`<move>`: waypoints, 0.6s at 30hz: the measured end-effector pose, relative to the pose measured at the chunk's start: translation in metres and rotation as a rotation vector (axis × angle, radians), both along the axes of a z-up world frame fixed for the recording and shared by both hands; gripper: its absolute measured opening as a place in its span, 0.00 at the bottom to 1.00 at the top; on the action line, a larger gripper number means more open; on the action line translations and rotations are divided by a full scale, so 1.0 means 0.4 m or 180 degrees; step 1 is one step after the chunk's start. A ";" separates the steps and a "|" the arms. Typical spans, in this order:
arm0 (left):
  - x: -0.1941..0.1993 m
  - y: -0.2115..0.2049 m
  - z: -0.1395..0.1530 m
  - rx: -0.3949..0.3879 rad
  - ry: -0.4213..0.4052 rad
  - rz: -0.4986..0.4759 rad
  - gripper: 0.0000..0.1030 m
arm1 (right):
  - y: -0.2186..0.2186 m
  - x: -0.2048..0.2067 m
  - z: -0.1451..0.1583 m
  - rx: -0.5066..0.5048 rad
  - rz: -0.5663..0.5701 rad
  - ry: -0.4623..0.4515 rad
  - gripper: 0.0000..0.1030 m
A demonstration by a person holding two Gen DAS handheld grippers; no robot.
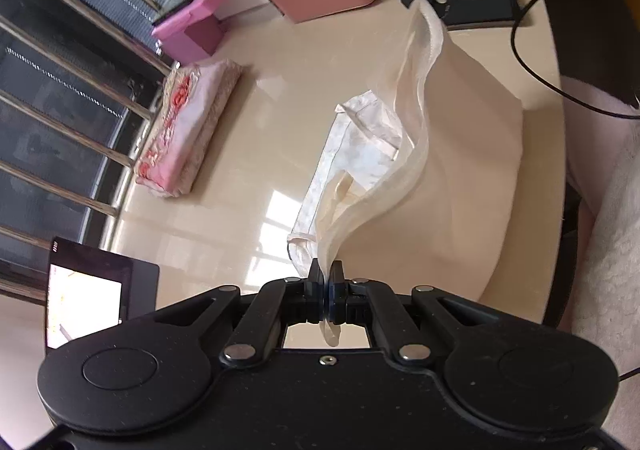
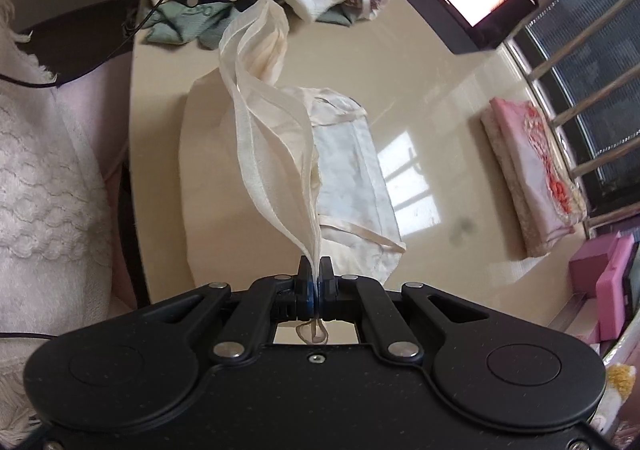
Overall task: Fold clothes
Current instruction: 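Lift the held hem with both grippers and fold it toward the straps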
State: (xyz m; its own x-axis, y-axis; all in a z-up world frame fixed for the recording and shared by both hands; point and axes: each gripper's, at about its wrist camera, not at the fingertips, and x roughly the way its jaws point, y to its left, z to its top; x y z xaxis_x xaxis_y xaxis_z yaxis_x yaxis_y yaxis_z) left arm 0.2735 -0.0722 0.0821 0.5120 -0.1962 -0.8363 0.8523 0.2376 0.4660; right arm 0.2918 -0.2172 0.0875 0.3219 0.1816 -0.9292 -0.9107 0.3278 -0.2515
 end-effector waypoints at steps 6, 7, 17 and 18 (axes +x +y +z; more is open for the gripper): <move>0.079 -0.001 -0.040 0.0048 0.0119 0.0020 0.02 | -0.012 0.065 -0.036 0.0041 -0.0063 0.0143 0.01; 0.091 -0.002 -0.047 0.0053 0.0142 0.0021 0.02 | -0.014 0.077 -0.043 0.0044 -0.0074 0.0169 0.01; 0.207 -0.010 -0.138 0.0093 0.0506 0.0058 0.02 | -0.041 0.187 -0.126 0.0141 -0.0288 0.0537 0.01; 0.216 -0.010 -0.146 0.0099 0.0541 0.0063 0.02 | -0.044 0.195 -0.135 0.0151 -0.0308 0.0570 0.01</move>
State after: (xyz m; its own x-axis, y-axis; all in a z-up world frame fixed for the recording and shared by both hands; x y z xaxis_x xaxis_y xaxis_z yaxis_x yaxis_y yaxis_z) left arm 0.3600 -0.0764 0.0235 0.3663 -0.1602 -0.9166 0.9147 0.2428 0.3231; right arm 0.3699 -0.2349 0.0334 0.1705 0.2026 -0.9643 -0.9031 0.4235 -0.0706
